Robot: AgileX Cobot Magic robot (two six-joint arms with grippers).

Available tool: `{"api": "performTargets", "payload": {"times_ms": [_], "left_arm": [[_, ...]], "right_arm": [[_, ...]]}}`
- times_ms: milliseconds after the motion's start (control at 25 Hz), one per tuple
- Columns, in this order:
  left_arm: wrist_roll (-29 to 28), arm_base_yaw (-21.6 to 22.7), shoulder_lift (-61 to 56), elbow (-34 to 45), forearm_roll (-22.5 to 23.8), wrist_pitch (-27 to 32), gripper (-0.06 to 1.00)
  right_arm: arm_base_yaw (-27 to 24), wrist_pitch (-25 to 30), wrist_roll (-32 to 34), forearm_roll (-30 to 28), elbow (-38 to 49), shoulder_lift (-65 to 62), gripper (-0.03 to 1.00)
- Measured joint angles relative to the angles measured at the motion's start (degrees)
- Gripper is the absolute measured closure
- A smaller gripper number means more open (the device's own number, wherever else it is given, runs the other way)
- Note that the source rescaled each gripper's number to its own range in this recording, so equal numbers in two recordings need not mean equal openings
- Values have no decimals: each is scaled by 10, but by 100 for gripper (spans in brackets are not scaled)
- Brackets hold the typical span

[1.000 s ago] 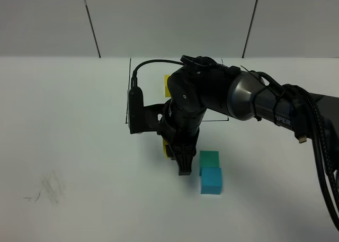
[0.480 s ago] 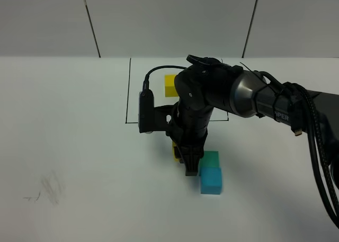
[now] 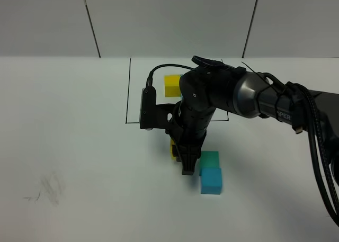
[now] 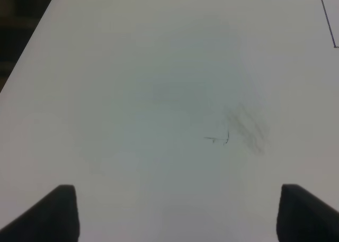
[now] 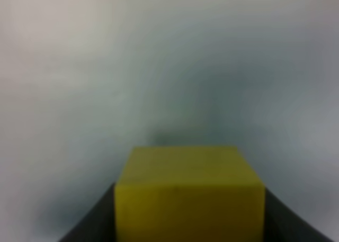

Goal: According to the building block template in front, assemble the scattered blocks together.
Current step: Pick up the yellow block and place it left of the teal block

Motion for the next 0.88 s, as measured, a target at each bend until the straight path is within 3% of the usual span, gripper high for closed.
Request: {"api": "performTargets", "payload": {"times_ms": [880], "left_arm": [[0, 0, 0, 0, 0, 0, 14]], "right_arm": [[-6, 25, -46, 36, 18, -2, 96]]}}
